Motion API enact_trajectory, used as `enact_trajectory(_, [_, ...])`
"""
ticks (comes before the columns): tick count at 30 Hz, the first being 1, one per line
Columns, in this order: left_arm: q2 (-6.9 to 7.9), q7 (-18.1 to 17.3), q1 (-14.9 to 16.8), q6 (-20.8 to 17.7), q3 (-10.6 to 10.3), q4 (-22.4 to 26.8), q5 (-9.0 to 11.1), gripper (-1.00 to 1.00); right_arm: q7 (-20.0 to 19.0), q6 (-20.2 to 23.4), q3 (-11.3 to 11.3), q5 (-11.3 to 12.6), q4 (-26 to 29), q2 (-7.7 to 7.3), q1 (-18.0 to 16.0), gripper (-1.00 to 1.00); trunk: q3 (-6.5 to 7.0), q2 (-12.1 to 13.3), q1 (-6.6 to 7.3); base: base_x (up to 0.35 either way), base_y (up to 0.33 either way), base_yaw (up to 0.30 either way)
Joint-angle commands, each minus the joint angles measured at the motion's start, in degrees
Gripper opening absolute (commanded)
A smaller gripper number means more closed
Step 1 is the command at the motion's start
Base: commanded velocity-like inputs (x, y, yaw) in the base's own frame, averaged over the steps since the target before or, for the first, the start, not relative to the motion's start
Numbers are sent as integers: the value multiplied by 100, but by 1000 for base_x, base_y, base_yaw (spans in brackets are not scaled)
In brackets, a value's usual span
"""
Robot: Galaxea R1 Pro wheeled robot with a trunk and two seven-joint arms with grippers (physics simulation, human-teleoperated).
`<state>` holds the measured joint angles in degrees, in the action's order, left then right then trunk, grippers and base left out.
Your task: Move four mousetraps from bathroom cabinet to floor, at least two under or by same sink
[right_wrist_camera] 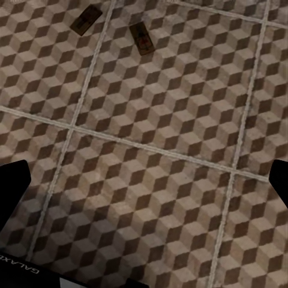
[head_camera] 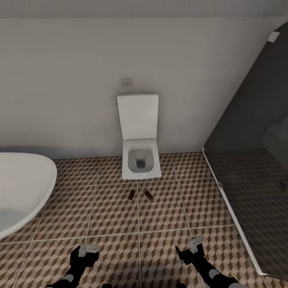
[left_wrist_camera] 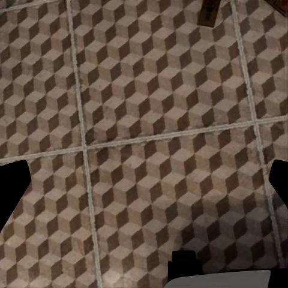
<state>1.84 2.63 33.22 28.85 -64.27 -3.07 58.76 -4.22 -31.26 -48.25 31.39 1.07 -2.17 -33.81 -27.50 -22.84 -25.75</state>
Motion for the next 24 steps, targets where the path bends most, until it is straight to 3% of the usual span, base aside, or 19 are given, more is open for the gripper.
enact_trajectory(1, [-3, 27, 3, 15, -40, -7, -4, 100, -46, -14, -18, 60, -2, -2, -2, 100, 2, -8, -3, 0, 0, 0])
enact_trajectory(24, [-16, 27, 2, 6, -41, -9, -5, 100, -45, -19, -18, 60, -3, 1, -2, 100, 212, -8, -3, 0, 0, 0])
